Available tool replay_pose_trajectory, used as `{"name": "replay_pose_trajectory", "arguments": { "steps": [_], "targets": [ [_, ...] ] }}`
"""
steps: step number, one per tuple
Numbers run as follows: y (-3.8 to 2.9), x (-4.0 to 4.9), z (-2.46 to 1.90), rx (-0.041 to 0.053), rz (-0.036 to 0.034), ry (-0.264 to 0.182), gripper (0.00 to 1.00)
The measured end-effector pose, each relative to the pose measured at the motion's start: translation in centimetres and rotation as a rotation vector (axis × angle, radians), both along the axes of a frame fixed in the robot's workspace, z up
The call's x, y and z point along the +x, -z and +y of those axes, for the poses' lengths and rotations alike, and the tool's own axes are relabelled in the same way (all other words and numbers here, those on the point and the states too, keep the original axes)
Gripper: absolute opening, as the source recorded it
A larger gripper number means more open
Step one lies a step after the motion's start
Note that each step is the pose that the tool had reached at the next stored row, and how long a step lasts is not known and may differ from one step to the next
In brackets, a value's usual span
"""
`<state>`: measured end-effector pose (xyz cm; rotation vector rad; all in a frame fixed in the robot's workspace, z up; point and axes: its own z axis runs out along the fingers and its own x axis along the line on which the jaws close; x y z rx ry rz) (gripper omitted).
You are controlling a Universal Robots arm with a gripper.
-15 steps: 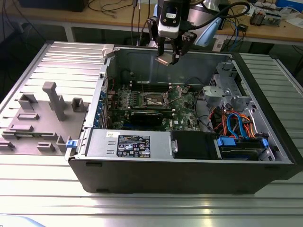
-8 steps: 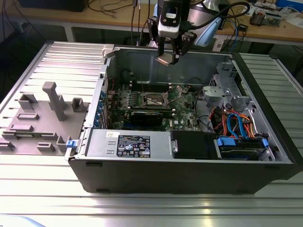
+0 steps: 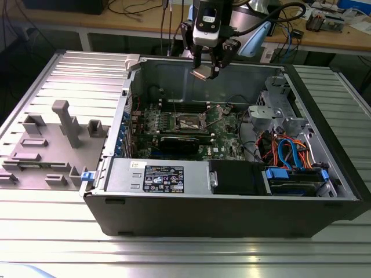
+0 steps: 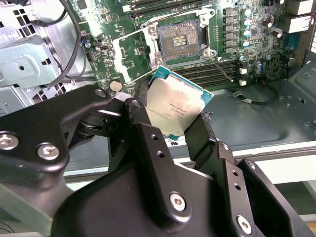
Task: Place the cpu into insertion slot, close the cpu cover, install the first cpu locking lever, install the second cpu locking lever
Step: 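Place the cpu into insertion slot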
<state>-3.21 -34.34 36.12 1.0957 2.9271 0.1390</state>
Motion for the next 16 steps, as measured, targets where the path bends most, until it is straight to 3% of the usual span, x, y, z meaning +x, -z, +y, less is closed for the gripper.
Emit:
{"name": "replay_pose_trajectory", "arguments": {
  "steps": [10, 16],
  "targets": [
    [0.0, 0.0, 0.0, 0.0, 0.0, 0.008, 0.54],
    [0.02, 0.0, 0.0, 0.0001, 0.0, 0.057, 0.54]
  ]
}}
